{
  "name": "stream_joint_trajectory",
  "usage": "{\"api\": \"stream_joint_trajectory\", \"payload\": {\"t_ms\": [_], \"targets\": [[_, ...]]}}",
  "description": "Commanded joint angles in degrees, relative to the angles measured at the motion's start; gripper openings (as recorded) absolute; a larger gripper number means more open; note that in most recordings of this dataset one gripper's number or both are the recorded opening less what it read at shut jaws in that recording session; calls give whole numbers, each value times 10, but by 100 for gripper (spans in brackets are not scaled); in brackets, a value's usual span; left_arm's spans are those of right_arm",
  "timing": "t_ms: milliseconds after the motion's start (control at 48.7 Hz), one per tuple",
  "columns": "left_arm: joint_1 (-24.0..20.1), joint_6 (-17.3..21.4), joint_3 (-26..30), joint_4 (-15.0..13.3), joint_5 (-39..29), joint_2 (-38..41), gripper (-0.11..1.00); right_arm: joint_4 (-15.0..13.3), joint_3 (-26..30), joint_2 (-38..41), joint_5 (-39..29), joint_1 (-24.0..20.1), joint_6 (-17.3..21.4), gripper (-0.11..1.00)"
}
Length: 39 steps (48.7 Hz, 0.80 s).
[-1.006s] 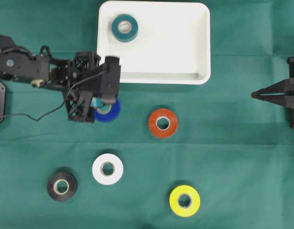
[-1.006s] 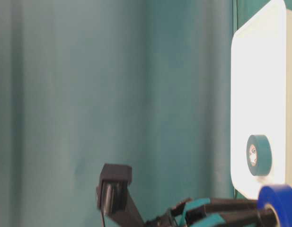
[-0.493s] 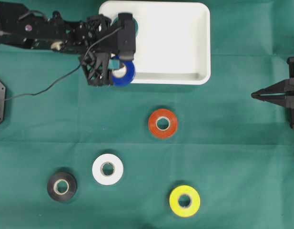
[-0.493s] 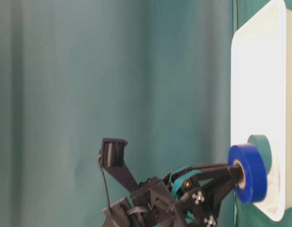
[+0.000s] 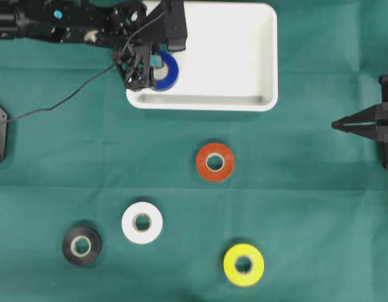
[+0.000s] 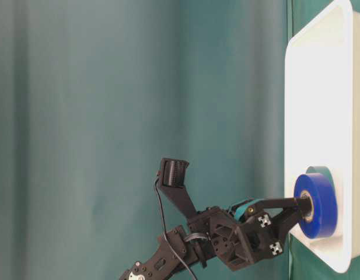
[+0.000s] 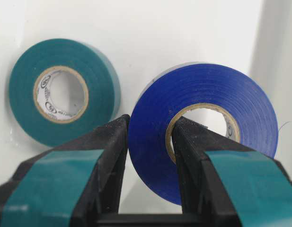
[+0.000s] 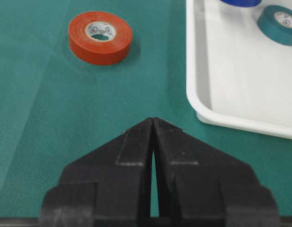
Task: Put the tape into the white case with the left arm.
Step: 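Lift the blue roll and carry it into the white tray, then open the left gripper to release the blue roll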
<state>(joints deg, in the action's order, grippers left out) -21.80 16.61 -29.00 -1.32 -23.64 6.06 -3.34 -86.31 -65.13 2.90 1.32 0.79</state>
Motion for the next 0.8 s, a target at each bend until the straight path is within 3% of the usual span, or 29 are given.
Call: {"api": "stream_joint_trajectory", "payload": {"t_ms": [0, 431, 636, 780], "targets": [[-3, 0, 15, 0, 14, -7, 25, 0, 7, 4, 7, 0, 1, -9], [-3, -3, 7, 0, 20, -7, 27, 0, 6, 4, 7, 0, 1, -9], [-3, -2, -2, 1, 20, -13, 81, 0, 6, 4, 7, 0, 1, -9], [-3, -2, -8, 1, 20, -19, 68, 0, 6, 4, 7, 0, 1, -10]]}}
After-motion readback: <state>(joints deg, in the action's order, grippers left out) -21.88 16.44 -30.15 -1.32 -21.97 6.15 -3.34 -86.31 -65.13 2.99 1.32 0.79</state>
